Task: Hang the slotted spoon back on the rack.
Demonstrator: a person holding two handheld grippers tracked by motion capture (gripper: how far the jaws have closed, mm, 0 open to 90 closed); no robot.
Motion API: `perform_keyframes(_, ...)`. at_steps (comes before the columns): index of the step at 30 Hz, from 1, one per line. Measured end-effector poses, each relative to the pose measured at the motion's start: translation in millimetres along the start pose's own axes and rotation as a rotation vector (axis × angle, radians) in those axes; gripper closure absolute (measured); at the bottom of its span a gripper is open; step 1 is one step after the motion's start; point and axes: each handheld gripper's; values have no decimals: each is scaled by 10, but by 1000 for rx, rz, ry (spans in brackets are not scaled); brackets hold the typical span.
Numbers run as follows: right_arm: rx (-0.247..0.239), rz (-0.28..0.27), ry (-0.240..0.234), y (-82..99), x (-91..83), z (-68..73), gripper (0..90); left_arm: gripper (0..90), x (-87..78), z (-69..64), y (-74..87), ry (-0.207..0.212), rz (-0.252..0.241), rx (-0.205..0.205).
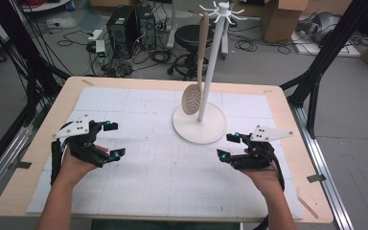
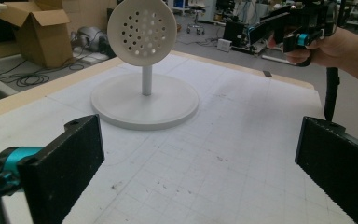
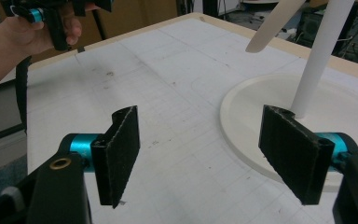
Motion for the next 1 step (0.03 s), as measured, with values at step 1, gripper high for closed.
perform_keyframes(1, -2, 0, 0, -1, 1, 0, 280, 17, 0, 0, 0, 1, -2, -2)
Point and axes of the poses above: each handheld gripper's, and its own axes: x roughly forward along the jaws, y roughly out of its underside, z roughly to its left, and after that the axes turned 6 degrees about -y, right-handed
